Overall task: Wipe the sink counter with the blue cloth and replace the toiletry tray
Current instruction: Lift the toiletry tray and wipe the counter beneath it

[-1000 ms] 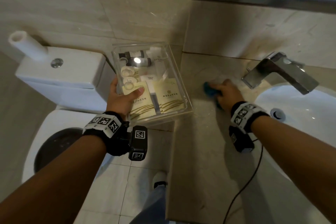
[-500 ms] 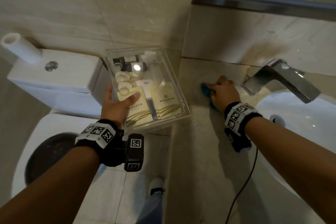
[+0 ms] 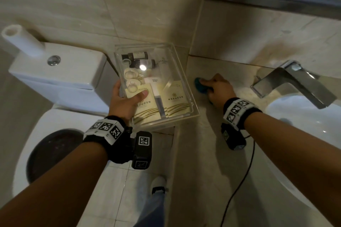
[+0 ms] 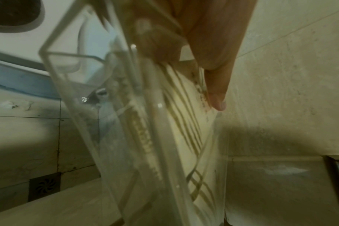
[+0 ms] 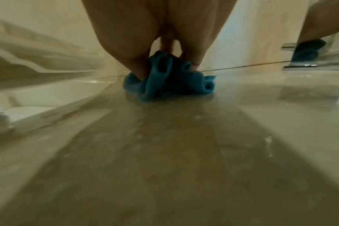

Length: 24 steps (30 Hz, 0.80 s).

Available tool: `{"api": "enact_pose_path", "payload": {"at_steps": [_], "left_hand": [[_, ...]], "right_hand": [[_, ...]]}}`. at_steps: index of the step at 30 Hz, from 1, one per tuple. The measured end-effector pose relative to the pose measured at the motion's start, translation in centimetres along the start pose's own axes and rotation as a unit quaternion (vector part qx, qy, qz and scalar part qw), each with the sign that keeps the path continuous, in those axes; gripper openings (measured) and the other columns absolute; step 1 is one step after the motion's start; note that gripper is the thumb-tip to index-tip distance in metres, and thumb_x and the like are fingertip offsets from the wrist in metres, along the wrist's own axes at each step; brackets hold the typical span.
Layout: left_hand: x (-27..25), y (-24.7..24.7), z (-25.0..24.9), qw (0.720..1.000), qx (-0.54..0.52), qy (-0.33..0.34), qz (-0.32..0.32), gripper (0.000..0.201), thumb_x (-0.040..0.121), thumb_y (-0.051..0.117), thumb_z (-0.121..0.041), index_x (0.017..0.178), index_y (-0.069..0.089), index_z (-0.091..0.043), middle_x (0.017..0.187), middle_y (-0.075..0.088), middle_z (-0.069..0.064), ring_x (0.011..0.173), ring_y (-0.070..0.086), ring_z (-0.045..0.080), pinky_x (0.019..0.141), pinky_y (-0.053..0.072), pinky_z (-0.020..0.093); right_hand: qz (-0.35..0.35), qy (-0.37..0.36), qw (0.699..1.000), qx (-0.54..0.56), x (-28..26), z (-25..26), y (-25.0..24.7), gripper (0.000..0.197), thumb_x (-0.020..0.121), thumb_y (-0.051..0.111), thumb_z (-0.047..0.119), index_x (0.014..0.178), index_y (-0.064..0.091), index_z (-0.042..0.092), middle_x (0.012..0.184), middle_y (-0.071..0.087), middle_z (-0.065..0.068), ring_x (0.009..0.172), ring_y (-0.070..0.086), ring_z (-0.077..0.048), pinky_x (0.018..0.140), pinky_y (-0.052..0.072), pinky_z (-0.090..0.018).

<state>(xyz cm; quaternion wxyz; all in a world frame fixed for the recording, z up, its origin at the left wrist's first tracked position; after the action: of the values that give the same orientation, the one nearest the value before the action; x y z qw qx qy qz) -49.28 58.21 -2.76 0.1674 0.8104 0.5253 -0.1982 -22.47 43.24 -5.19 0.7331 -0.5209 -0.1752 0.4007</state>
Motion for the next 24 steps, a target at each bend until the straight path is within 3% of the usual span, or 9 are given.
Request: {"api": "enact_pose_path", "payload": {"at_steps": [2,4,8,10,13,17,19,22,24], "left_hand": [[0.1,0.0,0.0,1.0,-0.004,-0.001,0.0,0.086,0.074,0.076,-0.004,0.143,0.031,-0.027,0.102,0.068,-0.002,0.088,0.069,0.016,0.073,0.058,0.039],[0.1,0.0,-0.1,1.0,-0.001,0.002,0.001,0.084,0.075,0.076,-0.004,0.142,0.031,-0.028,0.1,0.068,-0.003,0.084,0.069,0.014,0.065,0.059,0.034],[0.4,0.2,0.0,1.0,-0.009,0.007,0.002,0.082,0.075,0.075,-0.003,0.14,0.033,-0.03,0.103,0.068,0.001,0.088,0.069,0.017,0.07,0.059,0.036],[0.4,0.4,-0.1,1.0,-0.008,0.009,0.001,0.082,0.075,0.075,-0.003,0.14,0.032,-0.029,0.105,0.068,0.002,0.09,0.068,0.018,0.072,0.058,0.037],[0.4,0.6,0.0,1.0,-0.007,0.007,0.005,0.084,0.076,0.075,-0.004,0.142,0.03,-0.03,0.104,0.067,0.001,0.091,0.068,0.018,0.071,0.058,0.034],[0.6,0.6,-0.2,1.0,-0.001,0.014,0.008,0.085,0.075,0.075,-0.003,0.142,0.03,-0.03,0.107,0.066,0.002,0.092,0.067,0.016,0.067,0.057,0.03],[0.8,0.7,-0.3,1.0,0.004,0.019,0.01,0.085,0.076,0.075,-0.003,0.142,0.029,-0.03,0.1,0.066,-0.001,0.091,0.067,0.015,0.068,0.057,0.03],[1.1,0.9,-0.5,1.0,0.015,0.023,0.011,0.085,0.076,0.075,-0.005,0.141,0.028,-0.032,0.094,0.066,-0.005,0.086,0.067,0.012,0.066,0.058,0.027],[1.1,1.1,-0.6,1.0,0.013,0.022,0.012,0.083,0.076,0.075,-0.005,0.138,0.03,-0.035,0.101,0.066,0.0,0.089,0.067,0.016,0.067,0.057,0.029]], "right_hand": [[0.006,-0.004,1.0,-0.009,0.8,-1.1,-0.7,0.032,0.092,0.049,0.017,0.122,0.06,0.012,0.101,0.049,-0.01,0.09,0.051,-0.022,0.078,0.038,-0.021],[-0.012,0.078,0.997,-0.026,2.6,-3.5,-2.4,0.031,0.09,0.052,0.021,0.121,0.058,0.017,0.115,0.054,-0.015,0.102,0.053,-0.031,0.08,0.042,-0.032],[-0.059,0.253,0.964,0.052,5.0,-6.9,-3.7,0.044,0.086,0.059,0.023,0.13,0.051,0.017,0.131,0.054,-0.016,0.114,0.054,-0.037,0.084,0.043,-0.027],[-0.041,0.228,0.97,0.069,5.8,-5.2,-3.1,0.046,0.086,0.058,0.018,0.131,0.051,0.021,0.138,0.049,-0.013,0.118,0.052,-0.035,0.092,0.046,-0.028],[0.033,0.117,0.991,0.058,5.1,-1.7,-1.5,0.038,0.09,0.056,0.023,0.126,0.053,0.013,0.111,0.055,-0.003,0.092,0.054,-0.021,0.067,0.046,-0.024],[0.054,0.012,0.998,0.037,3.2,-1.3,-1.5,0.031,0.093,0.048,0.012,0.122,0.059,0.015,0.098,0.042,-0.001,0.095,0.049,-0.022,0.08,0.039,-0.025],[0.02,0.032,0.999,0.012,3.9,-3.0,-2.7,0.032,0.093,0.047,0.012,0.123,0.058,0.014,0.107,0.047,-0.008,0.102,0.052,-0.03,0.085,0.042,-0.031],[-0.063,0.15,0.986,0.033,5.3,-5.4,-4.9,0.037,0.093,0.051,0.026,0.127,0.053,0.013,0.124,0.053,-0.018,0.101,0.056,-0.035,0.072,0.049,-0.03],[-0.07,0.184,0.979,0.048,5.7,-5.2,-4.8,0.044,0.09,0.052,0.041,0.128,0.052,0.019,0.129,0.049,-0.019,0.107,0.055,-0.04,0.085,0.05,-0.035]]}}
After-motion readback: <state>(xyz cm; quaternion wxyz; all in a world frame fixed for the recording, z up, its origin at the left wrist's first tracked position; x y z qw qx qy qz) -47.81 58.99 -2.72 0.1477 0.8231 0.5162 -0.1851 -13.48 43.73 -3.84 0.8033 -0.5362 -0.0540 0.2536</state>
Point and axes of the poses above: each hand's wrist, its own x-axis towards the middle knuckle, its own y-axis out of the palm, z = x × y, the point moved 7 cm from there along x, towards the middle knuckle
